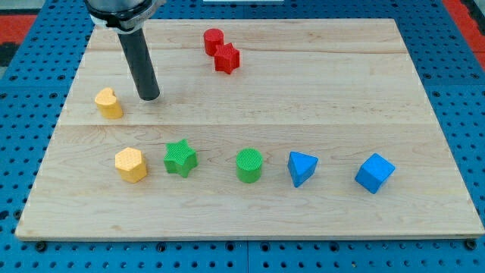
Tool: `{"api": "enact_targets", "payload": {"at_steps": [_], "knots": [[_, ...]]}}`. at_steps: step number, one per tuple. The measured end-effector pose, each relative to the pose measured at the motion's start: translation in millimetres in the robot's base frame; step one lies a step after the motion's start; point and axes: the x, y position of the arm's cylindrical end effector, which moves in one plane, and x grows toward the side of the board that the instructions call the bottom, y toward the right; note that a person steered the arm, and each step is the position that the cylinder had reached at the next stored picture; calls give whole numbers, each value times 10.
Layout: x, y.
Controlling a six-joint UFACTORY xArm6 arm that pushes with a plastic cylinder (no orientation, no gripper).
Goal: Drag the yellow heart to the left side of the yellow hexagon
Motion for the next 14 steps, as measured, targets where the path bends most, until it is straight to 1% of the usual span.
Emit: {"api": "enact_targets", "payload": {"at_steps": [2,3,4,5,6,7,8,9,10,11,12,13,14], "knots": [[2,-54],[124,-80],[442,-103],[-28,204],[-78,-292],[116,-449],[484,-437],[431,-134],[151,-231],[118,-704],[355,-715],[723,-698],[995,-698]]}}
